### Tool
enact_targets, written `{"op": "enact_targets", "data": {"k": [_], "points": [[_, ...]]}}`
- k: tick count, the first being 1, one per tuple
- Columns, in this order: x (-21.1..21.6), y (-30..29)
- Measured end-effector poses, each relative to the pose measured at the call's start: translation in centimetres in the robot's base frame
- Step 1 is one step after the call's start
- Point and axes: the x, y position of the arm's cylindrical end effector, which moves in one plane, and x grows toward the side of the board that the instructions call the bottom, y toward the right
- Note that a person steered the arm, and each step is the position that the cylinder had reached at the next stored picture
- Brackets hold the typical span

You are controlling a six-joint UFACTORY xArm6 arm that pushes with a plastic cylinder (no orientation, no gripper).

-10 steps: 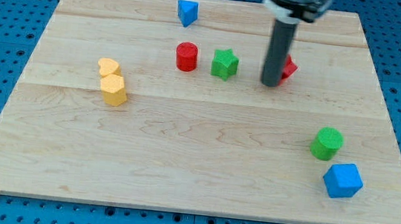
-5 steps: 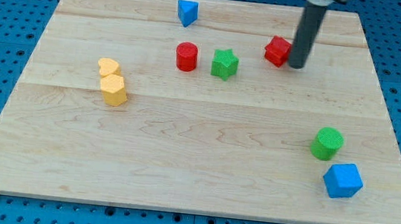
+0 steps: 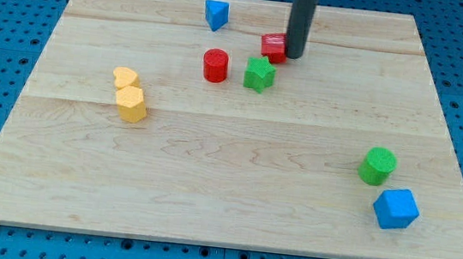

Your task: Place the red star close to the left of the red circle

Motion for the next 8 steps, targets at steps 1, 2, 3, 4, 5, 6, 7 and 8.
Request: {"op": "enact_targets", "data": {"k": [1,2,3,4,5,6,7,8], "points": [[0.0,-3.1],[-0.3,-6.6],[-1.0,-10.2],[-2.0,-12.7],[-3.5,-8.8],[-4.6,-13.0],[-4.7,-17.4],[-3.0,-16.9]]}}
